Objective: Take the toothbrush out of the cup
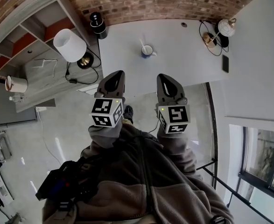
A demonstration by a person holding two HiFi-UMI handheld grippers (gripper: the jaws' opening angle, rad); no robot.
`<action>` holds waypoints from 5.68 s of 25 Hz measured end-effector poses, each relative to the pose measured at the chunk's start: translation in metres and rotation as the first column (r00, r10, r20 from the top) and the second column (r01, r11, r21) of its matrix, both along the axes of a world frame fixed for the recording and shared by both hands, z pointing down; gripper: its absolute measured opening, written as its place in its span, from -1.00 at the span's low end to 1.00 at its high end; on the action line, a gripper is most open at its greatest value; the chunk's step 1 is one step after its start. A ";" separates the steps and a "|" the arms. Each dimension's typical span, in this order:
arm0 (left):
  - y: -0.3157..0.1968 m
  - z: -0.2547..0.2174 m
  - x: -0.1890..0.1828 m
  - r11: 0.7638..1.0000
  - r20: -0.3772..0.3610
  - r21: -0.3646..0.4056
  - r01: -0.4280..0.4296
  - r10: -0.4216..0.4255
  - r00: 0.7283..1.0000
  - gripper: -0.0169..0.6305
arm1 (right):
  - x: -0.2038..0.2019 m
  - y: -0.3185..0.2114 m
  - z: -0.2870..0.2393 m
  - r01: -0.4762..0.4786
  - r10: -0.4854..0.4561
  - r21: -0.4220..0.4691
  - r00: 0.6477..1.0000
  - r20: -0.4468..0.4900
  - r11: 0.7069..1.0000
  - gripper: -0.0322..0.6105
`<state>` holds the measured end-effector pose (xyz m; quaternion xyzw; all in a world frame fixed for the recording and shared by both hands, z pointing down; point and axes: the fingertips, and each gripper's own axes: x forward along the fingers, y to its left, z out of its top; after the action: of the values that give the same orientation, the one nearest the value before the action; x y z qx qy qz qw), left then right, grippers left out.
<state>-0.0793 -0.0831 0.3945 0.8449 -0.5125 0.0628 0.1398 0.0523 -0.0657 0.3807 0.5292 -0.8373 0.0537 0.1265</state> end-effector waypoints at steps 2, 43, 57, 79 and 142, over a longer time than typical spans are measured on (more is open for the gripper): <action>-0.017 0.005 -0.007 1.000 -0.005 -0.016 -0.009 0.009 1.000 -0.93 | -0.008 -0.015 0.005 -0.008 0.008 -0.020 1.000 -0.002 1.000 -0.89; -0.066 0.092 0.005 0.961 -0.001 -0.268 -0.074 0.076 0.997 -0.93 | -0.035 -0.069 0.104 0.134 -0.142 -0.345 0.990 0.004 0.929 -0.89; -0.070 0.149 0.009 0.919 0.004 -0.384 -0.085 0.094 0.996 -0.93 | -0.018 -0.090 0.171 0.119 -0.139 -0.452 0.990 -0.011 0.884 -0.89; -0.078 0.219 0.001 0.867 0.037 -0.496 -0.051 0.080 0.996 -0.93 | -0.019 -0.127 0.243 0.150 -0.183 -0.538 0.983 -0.008 0.829 -0.89; -0.092 0.280 -0.025 0.789 0.036 -0.614 0.033 -0.014 0.999 -0.93 | -0.020 -0.268 0.333 0.164 -0.388 -0.563 0.871 -0.303 0.810 -0.73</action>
<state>-0.1044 -0.1750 0.6749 0.7463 -0.4767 0.2364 0.3999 0.0326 -0.3334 0.7135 0.3439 -0.8155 0.1483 0.4413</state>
